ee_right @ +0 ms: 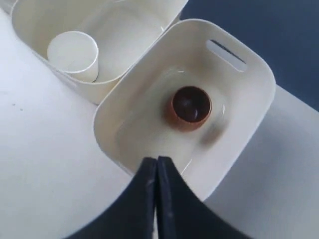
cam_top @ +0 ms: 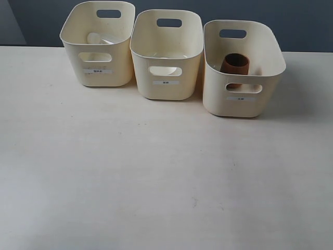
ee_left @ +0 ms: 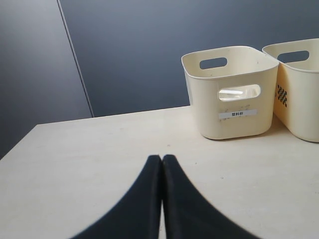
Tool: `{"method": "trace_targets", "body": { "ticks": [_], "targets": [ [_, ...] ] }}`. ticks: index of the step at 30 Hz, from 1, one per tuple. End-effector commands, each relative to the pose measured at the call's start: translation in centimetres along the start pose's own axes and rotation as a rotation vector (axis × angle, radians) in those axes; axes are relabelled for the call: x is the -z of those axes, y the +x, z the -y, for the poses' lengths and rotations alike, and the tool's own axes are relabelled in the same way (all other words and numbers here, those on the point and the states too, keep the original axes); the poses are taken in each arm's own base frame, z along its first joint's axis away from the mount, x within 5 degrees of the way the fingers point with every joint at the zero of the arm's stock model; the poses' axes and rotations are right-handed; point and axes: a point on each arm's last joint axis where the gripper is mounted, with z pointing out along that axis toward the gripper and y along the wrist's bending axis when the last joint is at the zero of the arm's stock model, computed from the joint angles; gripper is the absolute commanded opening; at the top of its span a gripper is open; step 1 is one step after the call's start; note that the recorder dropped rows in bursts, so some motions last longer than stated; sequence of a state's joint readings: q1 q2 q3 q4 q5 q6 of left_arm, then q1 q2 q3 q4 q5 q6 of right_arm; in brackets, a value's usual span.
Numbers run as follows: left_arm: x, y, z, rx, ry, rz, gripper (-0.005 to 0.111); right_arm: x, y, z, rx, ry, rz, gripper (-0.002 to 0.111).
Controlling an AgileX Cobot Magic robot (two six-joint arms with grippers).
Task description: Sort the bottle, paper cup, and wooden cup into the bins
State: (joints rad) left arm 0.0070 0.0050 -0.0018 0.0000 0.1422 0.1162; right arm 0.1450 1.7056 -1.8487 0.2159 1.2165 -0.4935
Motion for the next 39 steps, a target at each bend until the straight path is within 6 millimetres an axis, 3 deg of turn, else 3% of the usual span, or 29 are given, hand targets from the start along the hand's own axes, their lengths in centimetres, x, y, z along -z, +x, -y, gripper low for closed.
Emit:
{"method": "trace_targets", "body": {
  "ticks": [1, 7, 16, 22, 26, 31, 36, 39],
  "targets": [
    [0.0, 0.0, 0.0, 0.002, -0.002, 0.010, 0.000, 3.6, 2.6, -1.5, 0.007, 0.036, -0.003, 0.000],
    [0.0, 0.0, 0.0, 0.002, -0.002, 0.010, 0.000, 8.9, 7.0, -4.4, 0.025, 0.081, 0.039, 0.000],
    [0.0, 0.0, 0.0, 0.002, -0.002, 0.010, 0.000, 16.1, 13.1, -9.2, 0.024, 0.163, 0.341, 0.000],
    [0.0, 0.0, 0.0, 0.002, -0.002, 0.010, 0.000, 19.9, 19.3, -12.5, 0.031, 0.269, 0.536, 0.000],
    [0.0, 0.0, 0.0, 0.002, -0.002, 0.010, 0.000, 20.7, 23.5, -14.5, 0.011, 0.301, 0.661, -0.001],
    [0.0, 0.0, 0.0, 0.002, -0.002, 0.010, 0.000, 20.1, 28.3, -16.6, -0.004, 0.322, 0.757, -0.001],
    [0.0, 0.0, 0.0, 0.002, -0.002, 0.010, 0.000, 19.9, 31.3, -17.9, -0.160, 0.264, 0.860, -0.001],
    [0.0, 0.0, 0.0, 0.002, -0.002, 0.010, 0.000, 19.4, 32.0, -17.9, -0.202, 0.262, 0.868, -0.001]
  ]
}}
